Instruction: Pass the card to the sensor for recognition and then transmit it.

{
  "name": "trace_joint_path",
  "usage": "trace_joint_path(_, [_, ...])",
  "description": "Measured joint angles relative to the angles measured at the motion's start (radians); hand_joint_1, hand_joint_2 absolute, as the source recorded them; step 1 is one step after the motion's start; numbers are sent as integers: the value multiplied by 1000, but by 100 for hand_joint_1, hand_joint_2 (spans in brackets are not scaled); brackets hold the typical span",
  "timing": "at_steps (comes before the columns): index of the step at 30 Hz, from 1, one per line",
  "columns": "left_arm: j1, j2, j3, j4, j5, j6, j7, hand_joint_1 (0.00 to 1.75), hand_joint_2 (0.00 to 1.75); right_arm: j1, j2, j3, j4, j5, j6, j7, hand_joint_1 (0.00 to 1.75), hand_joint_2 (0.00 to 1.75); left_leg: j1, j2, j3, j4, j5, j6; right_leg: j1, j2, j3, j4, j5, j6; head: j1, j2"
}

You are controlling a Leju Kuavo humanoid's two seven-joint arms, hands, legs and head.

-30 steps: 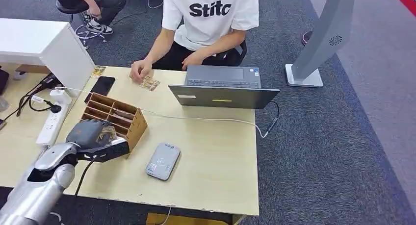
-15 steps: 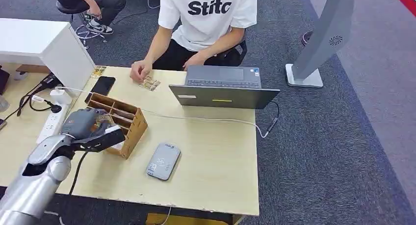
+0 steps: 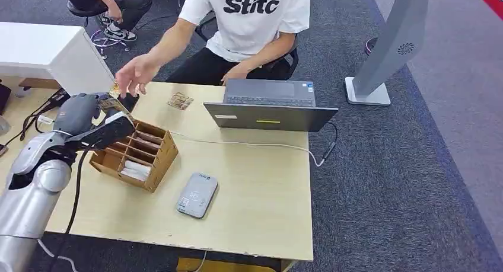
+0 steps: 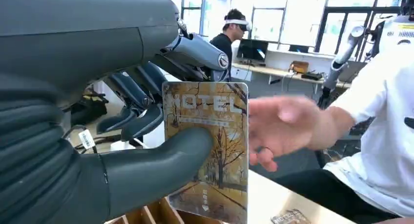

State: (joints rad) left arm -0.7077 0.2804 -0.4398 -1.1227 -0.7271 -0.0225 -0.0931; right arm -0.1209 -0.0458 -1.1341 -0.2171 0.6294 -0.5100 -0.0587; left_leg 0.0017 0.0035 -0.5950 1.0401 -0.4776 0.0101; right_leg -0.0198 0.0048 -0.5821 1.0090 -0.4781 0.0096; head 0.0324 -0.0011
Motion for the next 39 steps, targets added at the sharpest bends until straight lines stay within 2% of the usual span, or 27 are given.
trace_joint_path(7, [-12,0,5,-8,5,5,11,175,175,0,0,0,0,2,0,2,0,175,0,0,0,0,0,0,0,0,0,0,0,0,0,0])
trace_joint_path(12, [-109,-4,31,5,-9,39,69,175,175,-1,2,0,0,19,6,3,0,175,0,0,-1,0,0,0,0,-1,0,0,0,0,0,0])
trace_joint_path(16, [-226,-7,64,114,-77,123,116,175,175,-6,3,0,0,42,7,5,0,175,0,0,-1,0,0,0,0,0,0,0,0,0,0,0])
trace_joint_path(19, [-305,-8,92,226,-113,164,124,175,175,-17,4,3,0,56,5,18,0,175,0,0,0,0,0,0,0,0,0,0,0,0,0,0])
trace_joint_path(22, [-347,-10,110,313,-125,188,112,175,175,-27,4,3,0,63,3,24,0,175,0,0,0,0,0,0,0,0,0,0,0,0,-1,0])
trace_joint_path(27, [-364,-23,128,384,-119,206,84,175,175,-31,5,3,0,65,3,25,0,175,0,-1,0,0,0,0,0,-1,0,0,0,0,-1,0])
trace_joint_path(39, [-363,-65,167,399,-61,194,43,175,175,-26,5,3,1,61,4,18,0,175,0,0,-1,1,0,0,0,0,0,0,0,0,-1,0])
